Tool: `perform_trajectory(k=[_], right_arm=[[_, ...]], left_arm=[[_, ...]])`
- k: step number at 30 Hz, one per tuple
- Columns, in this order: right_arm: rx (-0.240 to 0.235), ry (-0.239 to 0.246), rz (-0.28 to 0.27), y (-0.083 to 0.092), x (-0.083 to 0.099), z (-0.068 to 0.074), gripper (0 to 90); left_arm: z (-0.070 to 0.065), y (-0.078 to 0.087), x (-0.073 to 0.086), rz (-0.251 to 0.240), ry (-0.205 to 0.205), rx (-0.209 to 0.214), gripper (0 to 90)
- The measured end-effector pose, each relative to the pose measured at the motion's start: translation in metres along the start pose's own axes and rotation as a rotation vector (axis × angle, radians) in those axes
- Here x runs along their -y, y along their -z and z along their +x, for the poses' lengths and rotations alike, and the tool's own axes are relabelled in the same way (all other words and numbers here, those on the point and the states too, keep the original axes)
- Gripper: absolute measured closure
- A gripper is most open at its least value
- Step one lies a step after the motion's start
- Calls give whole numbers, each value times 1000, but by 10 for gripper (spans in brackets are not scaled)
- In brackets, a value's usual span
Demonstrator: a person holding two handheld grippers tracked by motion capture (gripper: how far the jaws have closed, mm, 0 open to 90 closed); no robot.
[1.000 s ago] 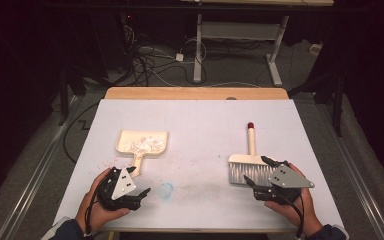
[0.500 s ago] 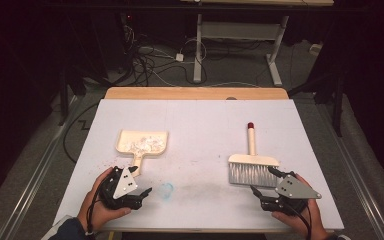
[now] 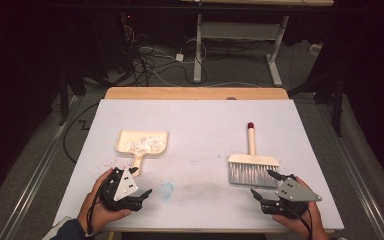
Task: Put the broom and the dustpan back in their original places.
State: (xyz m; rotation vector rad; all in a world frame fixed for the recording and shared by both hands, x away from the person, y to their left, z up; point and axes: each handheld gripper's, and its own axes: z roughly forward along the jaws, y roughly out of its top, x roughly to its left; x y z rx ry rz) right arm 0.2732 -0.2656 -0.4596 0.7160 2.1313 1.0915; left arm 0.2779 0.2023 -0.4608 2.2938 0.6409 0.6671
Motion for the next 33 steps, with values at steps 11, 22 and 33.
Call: perform_trajectory(k=[11, 22, 33], right_arm=[[10, -3, 0, 1, -3, 0, 226], [21, -7, -5, 3, -5, -1, 225], [22, -7, 0, 1, -4, -2, 220]], left_arm=[[1, 0, 1, -3, 1, 4, 203], [0, -1, 1, 8, -8, 6, 203], [0, -3, -1, 11, -7, 5, 203]])
